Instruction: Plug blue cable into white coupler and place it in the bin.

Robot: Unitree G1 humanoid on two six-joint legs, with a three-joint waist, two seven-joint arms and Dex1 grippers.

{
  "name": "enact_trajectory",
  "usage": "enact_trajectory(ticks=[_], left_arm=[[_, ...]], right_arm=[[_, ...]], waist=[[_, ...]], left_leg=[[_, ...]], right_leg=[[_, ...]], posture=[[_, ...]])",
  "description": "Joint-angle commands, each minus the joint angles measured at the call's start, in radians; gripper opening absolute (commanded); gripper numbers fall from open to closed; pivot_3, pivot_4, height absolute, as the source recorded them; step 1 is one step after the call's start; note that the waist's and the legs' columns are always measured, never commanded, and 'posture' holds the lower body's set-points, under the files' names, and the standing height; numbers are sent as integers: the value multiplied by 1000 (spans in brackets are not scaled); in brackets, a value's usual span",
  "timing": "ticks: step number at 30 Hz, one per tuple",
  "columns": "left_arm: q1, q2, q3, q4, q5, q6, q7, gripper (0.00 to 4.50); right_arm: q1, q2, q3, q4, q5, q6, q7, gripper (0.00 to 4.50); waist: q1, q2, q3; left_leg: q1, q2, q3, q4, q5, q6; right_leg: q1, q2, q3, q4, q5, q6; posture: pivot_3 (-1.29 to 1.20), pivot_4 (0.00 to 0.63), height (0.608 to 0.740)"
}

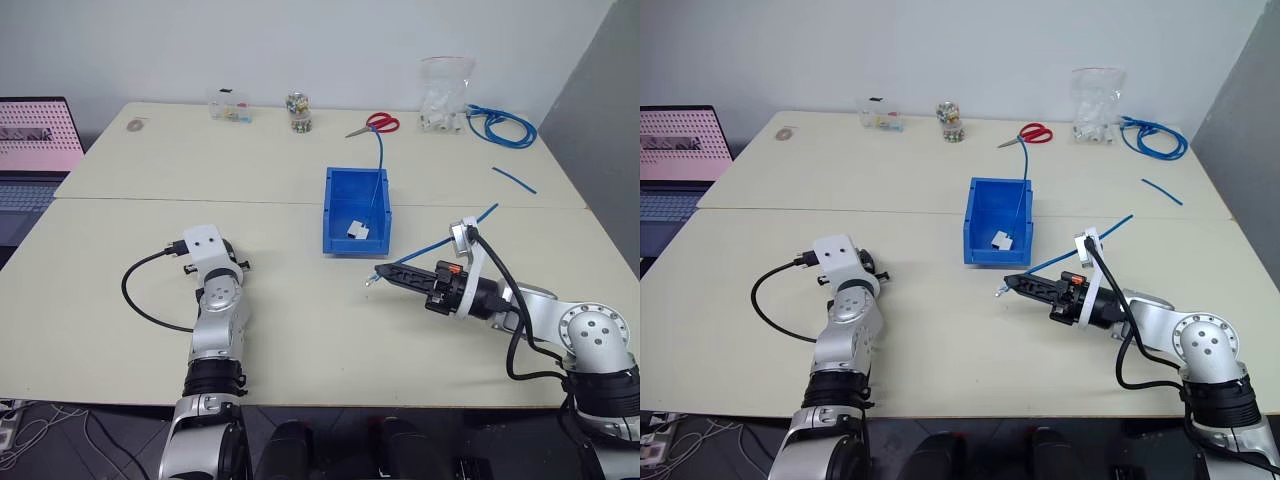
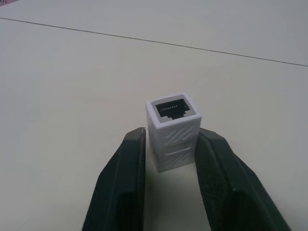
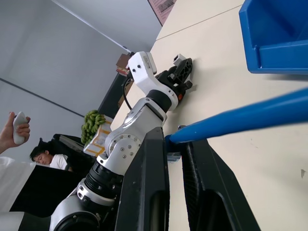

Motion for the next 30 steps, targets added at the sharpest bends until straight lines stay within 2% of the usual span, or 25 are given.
enact_trajectory(ticks=[1, 6, 10, 13, 14, 16, 17, 20, 24, 27, 30], left_arm=[[-6, 14, 8, -2, 16, -10, -7, 812], [28, 33, 13, -75, -16, 39, -67, 812], [171, 98, -106, -328, -163, 106, -453, 812], [304, 212, -196, -506, -261, 170, -720, 812], [337, 251, -218, -548, -283, 187, -787, 812], [398, 403, -373, -645, -324, 166, -1116, 812], [411, 454, -425, -667, -333, 153, -1225, 812], [315, 451, -526, -511, -242, 23, -1342, 812], [185, 405, -587, -294, -153, -120, -1428, 812], [98, 362, -614, -154, -113, -210, -1486, 812], [51, 331, -614, -66, -96, -269, -1525, 812]], right_arm=[[1, 1, -33, -49, -2, 1, 2, 97], [2, 4, -33, -55, -6, 1, 4, 97], [-16, -19, -21, -84, -45, 16, 42, 97], [-34, -38, -7, -111, -96, 24, 88, 97], [-40, -42, -1, -116, -121, 23, 96, 97], [-75, -57, 26, -127, -192, 22, 146, 97], [-89, -60, 39, -130, -222, 21, 168, 97], [-118, -105, 136, -184, -425, -41, 272, 97], [-111, -136, 241, -237, -633, -140, 390, 97], [-98, -146, 317, -261, -787, -231, 446, 97], [-72, -129, 362, -270, -877, -283, 474, 97]], waist=[[0, 0, 0], [-1, 0, 0], [-5, 0, 0], [-8, 0, 0], [-10, 0, 0], [-13, 1, 0], [-14, 1, 0], [-11, 8, 0], [-7, 7, 0], [-6, 7, 0], [-6, 7, 0]], left_leg=[[0, 0, 0, 0, 0, 0], [0, 0, 0, 0, 0, 0], [0, 1, 1, -1, 0, 0], [0, 0, 1, -1, 0, -1], [0, 0, 1, -1, 0, -1], [0, 0, 0, -2, 0, 0], [0, 1, 0, -1, 0, 0], [2, 1, 1, -2, 0, 0], [2, 2, 1, -1, 1, 1], [2, 1, 1, -1, 1, 2], [1, 1, 1, -1, 1, 1]], right_leg=[[0, 0, 0, 0, 0, 0], [0, 0, 0, 0, 0, 0], [0, 0, 1, 0, 0, 0], [-1, -1, 0, 0, 0, 0], [-1, -1, 0, 0, 0, -1], [-1, -1, 0, 0, -1, -1], [-1, 0, 1, -1, -2, -3], [0, 0, 0, 0, -3, -6], [0, 2, -1, -1, -4, -3], [0, 2, -1, 0, -3, -1], [0, 2, -1, -1, -3, -1]], posture=[[0, 150, 740], [0, 150, 740], [0, 150, 740], [0, 150, 740], [0, 150, 740], [0, 150, 740], [0, 150, 740], [0, 150, 740], [0, 150, 740], [0, 150, 740], [0, 150, 740]])
